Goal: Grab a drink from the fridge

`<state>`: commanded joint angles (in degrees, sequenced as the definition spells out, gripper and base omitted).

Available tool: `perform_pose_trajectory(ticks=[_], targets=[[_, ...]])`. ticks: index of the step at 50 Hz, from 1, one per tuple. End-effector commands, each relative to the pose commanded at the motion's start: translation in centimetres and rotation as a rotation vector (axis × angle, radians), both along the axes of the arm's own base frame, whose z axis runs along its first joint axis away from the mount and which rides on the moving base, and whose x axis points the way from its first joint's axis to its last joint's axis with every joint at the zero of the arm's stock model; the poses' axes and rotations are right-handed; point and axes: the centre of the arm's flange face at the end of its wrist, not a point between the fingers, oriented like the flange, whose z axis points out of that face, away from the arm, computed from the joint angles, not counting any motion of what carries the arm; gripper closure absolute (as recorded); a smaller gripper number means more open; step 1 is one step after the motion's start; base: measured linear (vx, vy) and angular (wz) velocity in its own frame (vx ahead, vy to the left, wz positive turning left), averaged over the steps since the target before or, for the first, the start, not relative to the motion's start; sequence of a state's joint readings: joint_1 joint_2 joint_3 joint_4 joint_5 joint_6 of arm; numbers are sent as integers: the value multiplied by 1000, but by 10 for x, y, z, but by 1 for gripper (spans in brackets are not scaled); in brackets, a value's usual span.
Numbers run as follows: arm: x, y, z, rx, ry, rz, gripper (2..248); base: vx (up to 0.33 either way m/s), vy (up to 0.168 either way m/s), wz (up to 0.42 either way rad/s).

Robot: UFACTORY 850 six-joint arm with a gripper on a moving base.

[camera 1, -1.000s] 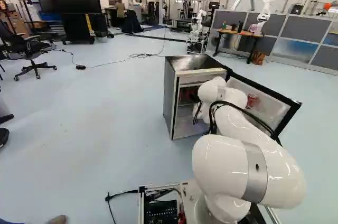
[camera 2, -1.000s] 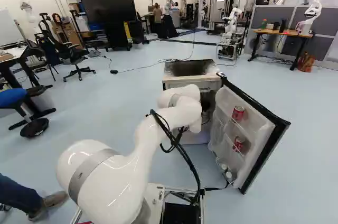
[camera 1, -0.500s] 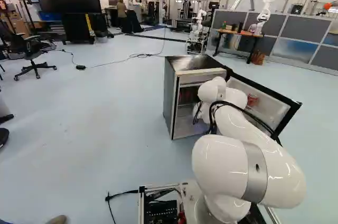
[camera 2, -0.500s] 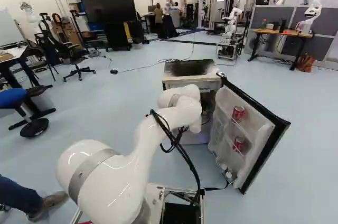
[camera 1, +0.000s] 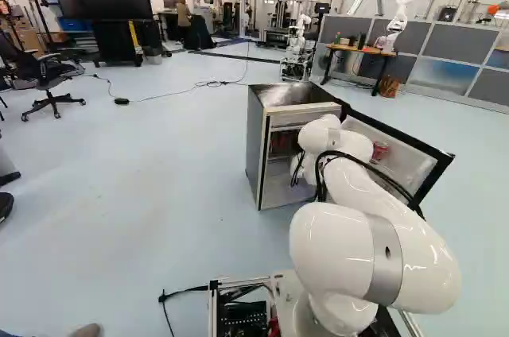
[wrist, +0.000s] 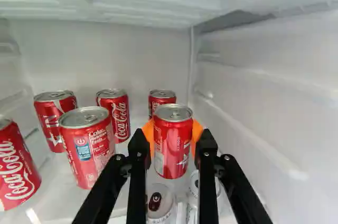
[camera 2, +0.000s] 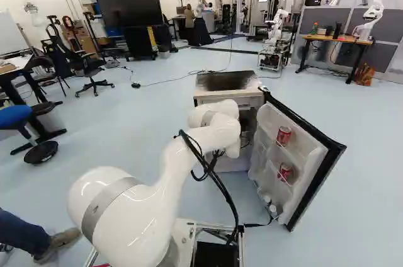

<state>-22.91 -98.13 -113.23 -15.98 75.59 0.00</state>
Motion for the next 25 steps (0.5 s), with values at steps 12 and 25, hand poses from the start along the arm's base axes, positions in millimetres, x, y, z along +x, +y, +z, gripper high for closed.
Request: perform_pose_trajectory(ticks=[12, 25], targets=[[-2, 0, 20, 4, 10, -1, 158, 0, 0, 0], [-18, 4, 40, 22, 52, -5, 158, 0, 0, 0]])
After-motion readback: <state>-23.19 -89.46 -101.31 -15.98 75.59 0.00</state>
